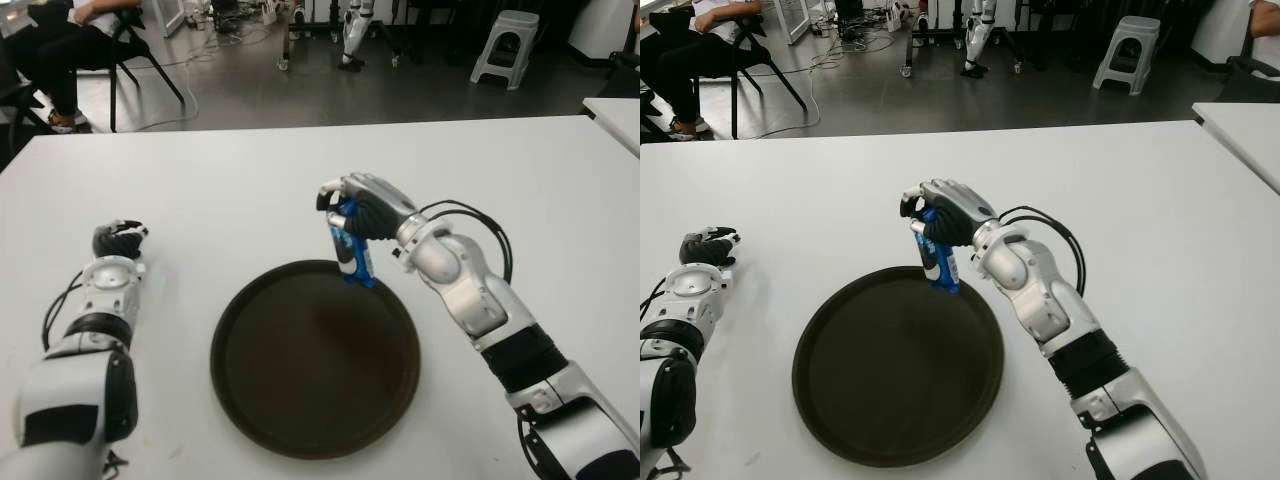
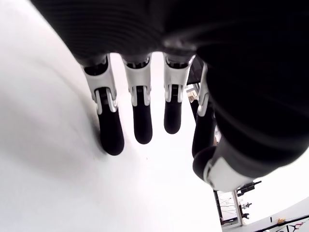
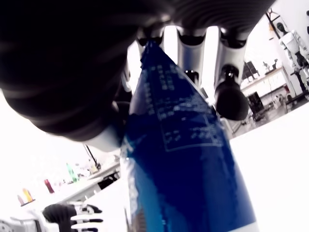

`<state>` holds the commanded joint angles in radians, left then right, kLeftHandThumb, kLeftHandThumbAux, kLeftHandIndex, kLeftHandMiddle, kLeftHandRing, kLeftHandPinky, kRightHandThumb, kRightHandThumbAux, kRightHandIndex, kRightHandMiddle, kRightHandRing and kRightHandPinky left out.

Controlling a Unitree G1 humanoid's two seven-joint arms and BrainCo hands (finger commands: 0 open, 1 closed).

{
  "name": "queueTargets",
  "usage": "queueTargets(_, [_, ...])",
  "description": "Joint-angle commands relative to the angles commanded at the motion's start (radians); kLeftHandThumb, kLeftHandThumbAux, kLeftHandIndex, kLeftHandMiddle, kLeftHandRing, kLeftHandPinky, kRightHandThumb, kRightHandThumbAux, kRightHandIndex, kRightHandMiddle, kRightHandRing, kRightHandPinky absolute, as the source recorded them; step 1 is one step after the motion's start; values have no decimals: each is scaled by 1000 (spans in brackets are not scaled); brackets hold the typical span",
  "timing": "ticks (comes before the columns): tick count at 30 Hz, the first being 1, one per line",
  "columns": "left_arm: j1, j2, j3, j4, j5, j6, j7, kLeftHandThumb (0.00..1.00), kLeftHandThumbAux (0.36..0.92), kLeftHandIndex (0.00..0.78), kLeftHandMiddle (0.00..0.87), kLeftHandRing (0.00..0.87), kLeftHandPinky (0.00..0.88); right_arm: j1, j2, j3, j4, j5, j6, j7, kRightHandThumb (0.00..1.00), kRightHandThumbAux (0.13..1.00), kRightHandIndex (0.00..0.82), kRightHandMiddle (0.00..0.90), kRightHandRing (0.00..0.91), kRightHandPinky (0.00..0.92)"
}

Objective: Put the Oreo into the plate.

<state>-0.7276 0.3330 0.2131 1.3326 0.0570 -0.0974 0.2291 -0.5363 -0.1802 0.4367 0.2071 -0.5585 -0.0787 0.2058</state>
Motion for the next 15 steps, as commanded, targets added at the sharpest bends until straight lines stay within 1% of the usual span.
queueTargets(7, [0, -1, 5, 0, -3, -2, -1, 683, 721, 400, 186, 194, 207, 9, 13, 24, 5, 1, -21, -4, 718, 713, 441, 829, 820, 810])
queueTargets(15, [-2, -1, 0, 2, 4, 8, 9, 680, 721, 399, 190, 202, 231, 12, 20, 60, -14, -21, -6, 24, 719, 712, 442, 831, 828, 816])
